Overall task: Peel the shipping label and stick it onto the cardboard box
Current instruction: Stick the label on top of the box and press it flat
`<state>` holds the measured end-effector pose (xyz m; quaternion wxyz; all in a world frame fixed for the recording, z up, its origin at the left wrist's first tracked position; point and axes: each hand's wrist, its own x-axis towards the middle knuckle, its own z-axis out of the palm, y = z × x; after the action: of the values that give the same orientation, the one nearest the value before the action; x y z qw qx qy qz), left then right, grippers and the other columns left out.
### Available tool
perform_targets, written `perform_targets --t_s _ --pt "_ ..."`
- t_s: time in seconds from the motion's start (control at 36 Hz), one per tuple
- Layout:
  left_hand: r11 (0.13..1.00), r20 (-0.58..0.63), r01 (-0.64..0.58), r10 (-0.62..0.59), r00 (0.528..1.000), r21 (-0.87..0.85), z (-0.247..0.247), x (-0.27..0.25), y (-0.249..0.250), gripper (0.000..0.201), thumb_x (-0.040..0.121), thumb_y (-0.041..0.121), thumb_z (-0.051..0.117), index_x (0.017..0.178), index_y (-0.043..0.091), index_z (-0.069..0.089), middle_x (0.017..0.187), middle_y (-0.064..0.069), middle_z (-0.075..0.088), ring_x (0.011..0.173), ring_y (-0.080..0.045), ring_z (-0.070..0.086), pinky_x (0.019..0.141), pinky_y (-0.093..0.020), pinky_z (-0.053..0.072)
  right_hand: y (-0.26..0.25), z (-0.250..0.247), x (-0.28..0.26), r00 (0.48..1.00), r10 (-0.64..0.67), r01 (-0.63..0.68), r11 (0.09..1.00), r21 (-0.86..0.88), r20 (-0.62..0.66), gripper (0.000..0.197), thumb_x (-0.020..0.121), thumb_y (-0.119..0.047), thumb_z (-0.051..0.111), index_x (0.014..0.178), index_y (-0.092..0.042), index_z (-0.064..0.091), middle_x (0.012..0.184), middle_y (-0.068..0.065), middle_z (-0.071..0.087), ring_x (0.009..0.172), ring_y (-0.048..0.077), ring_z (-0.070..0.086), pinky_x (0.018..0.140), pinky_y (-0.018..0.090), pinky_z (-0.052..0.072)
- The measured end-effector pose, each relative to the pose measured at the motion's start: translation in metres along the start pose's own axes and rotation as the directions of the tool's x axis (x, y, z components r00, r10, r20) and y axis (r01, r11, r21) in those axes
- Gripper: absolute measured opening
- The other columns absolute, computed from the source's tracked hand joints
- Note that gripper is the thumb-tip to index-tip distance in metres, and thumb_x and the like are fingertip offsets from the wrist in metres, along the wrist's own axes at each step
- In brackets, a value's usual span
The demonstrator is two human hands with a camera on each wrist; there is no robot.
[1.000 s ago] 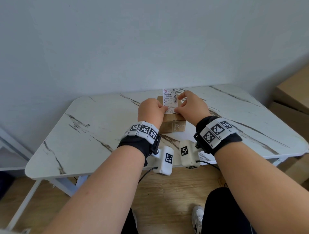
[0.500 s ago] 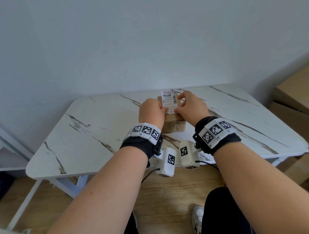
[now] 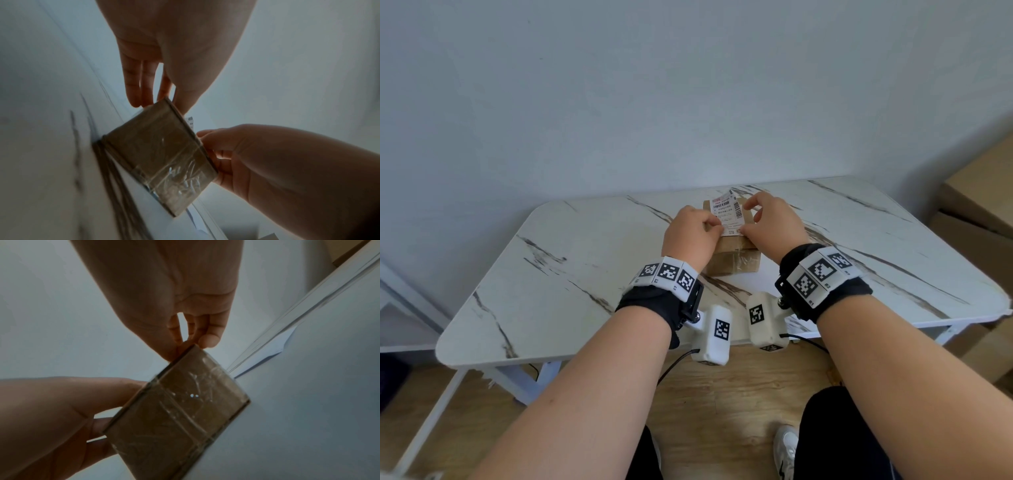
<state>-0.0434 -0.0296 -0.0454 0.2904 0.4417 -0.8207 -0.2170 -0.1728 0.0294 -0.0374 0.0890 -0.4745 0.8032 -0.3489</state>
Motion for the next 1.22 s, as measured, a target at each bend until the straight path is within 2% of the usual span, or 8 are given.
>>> perform_targets --t_s 0.25,0.42,0.56,0.69,0.83,0.92,1.06,1.22 --pt "1.000 0.007 -0.001 0.000 1.000 0.016 -0.004 -0.006 -0.001 0.021 0.088 0.030 0.064 0.104 0.019 0.072 0.115 -0.005 0.060 0.106 -0.020 0.057 0.079 -0.022 0.036 0.001 -0.002 -0.004 1.000 0.016 -0.016 0.997 0.069 -0.002 0.044 0.079 -0.027 0.073 0.118 -0.017 0.054 0.118 0.007 0.059 0.085 0.017 0.056 0.052 0.020 0.033" --pt "1.000 0.007 -0.005 0.005 1.000 0.008 -0.004 -0.009 -0.001 0.022 0.088 0.029 0.064 0.105 0.018 0.072 0.115 -0.006 0.060 0.107 -0.020 0.057 0.080 -0.021 0.036 0.000 -0.001 -0.009 1.000 0.005 -0.006 0.998 0.065 0.013 0.050 0.074 -0.030 0.077 0.118 -0.018 0.055 0.117 0.007 0.061 0.094 0.022 0.062 0.069 0.030 0.047" --pt "1.000 0.029 -0.004 0.004 1.000 0.011 -0.005 -0.009 -0.001 0.023 0.089 0.029 0.063 0.108 0.019 0.071 0.118 -0.006 0.059 0.109 -0.021 0.056 0.083 -0.022 0.036 -0.001 -0.007 -0.010 0.999 -0.011 0.009 0.998 0.066 0.033 0.043 0.079 -0.019 0.073 0.118 -0.017 0.057 0.118 0.009 0.057 0.071 0.010 0.051 0.050 0.017 0.033" --pt "0.999 0.060 -0.017 0.015 0.998 0.033 -0.006 -0.008 0.001 0.023 0.091 0.027 0.061 0.110 0.018 0.070 0.119 -0.007 0.056 0.109 -0.022 0.056 0.083 -0.022 0.037 0.001 -0.011 -0.011 0.999 -0.010 0.004 0.993 0.115 0.050 0.037 0.082 -0.009 0.071 0.117 -0.012 0.058 0.080 -0.009 0.047 0.061 0.000 0.047 0.035 0.002 0.032" --pt "0.995 0.124 -0.056 0.046 0.991 0.086 -0.008 -0.005 0.003 0.026 0.092 0.028 0.058 0.113 0.018 0.069 0.120 -0.008 0.055 0.111 -0.025 0.055 0.096 -0.034 0.045 -0.001 -0.010 -0.011 0.997 -0.064 0.059 0.994 0.093 0.049 0.035 0.082 -0.002 0.061 0.114 -0.018 0.063 0.073 -0.006 0.048 0.057 0.003 0.046 0.040 0.009 0.034" --pt "0.990 0.146 -0.075 0.057 0.988 0.122 -0.010 -0.002 0.004 0.025 0.091 0.027 0.058 0.112 0.017 0.070 0.120 -0.007 0.060 0.113 -0.027 0.054 0.098 -0.037 0.044 -0.001 -0.005 -0.009 0.997 -0.059 0.055 0.996 0.077 0.057 0.028 0.085 -0.008 0.058 0.107 -0.020 0.071 0.091 0.003 0.051 0.057 0.004 0.047 0.040 0.008 0.034" --pt "0.989 0.185 -0.061 0.036 0.982 0.132 -0.010 0.001 0.003 0.027 0.092 0.028 0.057 0.116 0.020 0.067 0.124 -0.004 0.062 0.118 -0.025 0.053 0.101 -0.042 0.044 0.001 0.002 -0.005 0.997 -0.035 0.032 0.999 0.041 0.073 0.024 0.086 -0.016 0.059 0.103 -0.023 0.074 0.117 0.012 0.057 0.059 0.007 0.050 0.050 0.018 0.036" --pt "0.989 0.264 -0.056 0.018 0.964 0.139 -0.013 0.002 0.004 0.032 0.093 0.028 0.055 0.124 0.023 0.062 0.133 -0.004 0.059 0.122 -0.025 0.052 0.104 -0.042 0.043 0.003 0.006 0.001 0.996 -0.009 0.005 0.999 0.039 0.088 0.031 0.087 -0.014 0.054 0.109 -0.024 0.073 0.124 0.013 0.059 0.057 0.013 0.053 0.049 0.019 0.037"
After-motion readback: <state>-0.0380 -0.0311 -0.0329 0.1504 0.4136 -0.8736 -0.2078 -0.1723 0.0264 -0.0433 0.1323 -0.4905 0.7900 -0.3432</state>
